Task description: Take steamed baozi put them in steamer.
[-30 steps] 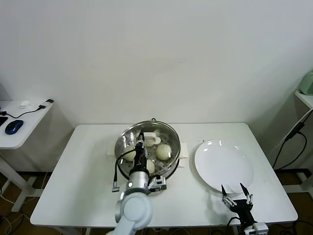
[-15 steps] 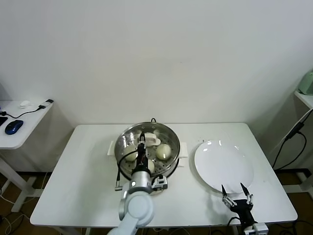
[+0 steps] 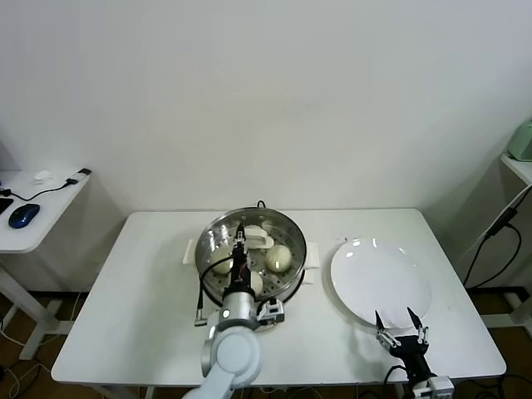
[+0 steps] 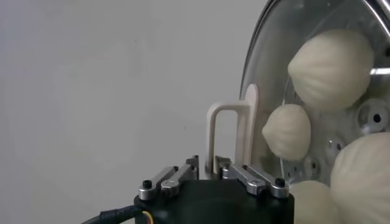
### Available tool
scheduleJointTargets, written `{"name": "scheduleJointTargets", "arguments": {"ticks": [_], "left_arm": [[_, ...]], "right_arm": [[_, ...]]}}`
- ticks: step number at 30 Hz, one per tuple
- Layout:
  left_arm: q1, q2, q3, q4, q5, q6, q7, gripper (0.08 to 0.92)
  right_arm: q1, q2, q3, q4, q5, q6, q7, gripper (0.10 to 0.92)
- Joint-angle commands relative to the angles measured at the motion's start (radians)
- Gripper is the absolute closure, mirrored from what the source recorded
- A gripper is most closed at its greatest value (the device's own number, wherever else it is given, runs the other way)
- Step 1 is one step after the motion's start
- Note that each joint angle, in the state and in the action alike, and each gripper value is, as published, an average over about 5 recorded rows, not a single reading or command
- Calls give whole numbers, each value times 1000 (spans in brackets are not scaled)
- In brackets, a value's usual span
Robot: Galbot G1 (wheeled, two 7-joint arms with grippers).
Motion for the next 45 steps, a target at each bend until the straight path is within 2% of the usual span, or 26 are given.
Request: {"name": "scheduleJointTargets", "arguments": {"ticks": [1,13,17,20,25,28,31,34,38,42,45], "left_arm": [[0,-6,2,-2,-2,1,-6,721],[37,47,5,-117,-89,-2,16,374],[79,61,6,-197,-172,-28,-39,255],[124,83,-14,-276,-259,-60,-89,196],[215,128,-128,-354,-461,-172,-201,178],[253,132,-255,-357,-711,-257,-279,177],[288,116,-424,-358,-1023,-351,-311,177],[329,117,-621,-350,-1363,-437,-301,177],[396,179,-816,-263,-1724,-588,-264,177],[433,249,-842,-111,-1924,-690,-238,177],[421,252,-801,8,-1931,-730,-221,177]], "right_arm": [[1,-2,-1,5,-5,-3,-4,203],[14,5,-16,1,-19,-17,1,203],[16,3,-25,5,1,-3,36,203],[16,1,-30,14,29,16,47,203],[16,0,-29,26,39,34,42,203],[18,-1,-29,30,40,47,43,203],[21,-2,-28,36,39,53,43,203],[29,-4,-30,32,37,56,44,203],[37,-4,-35,21,37,57,47,203],[38,-1,-42,11,40,57,51,203],[34,0,-47,8,40,53,48,203]]}}
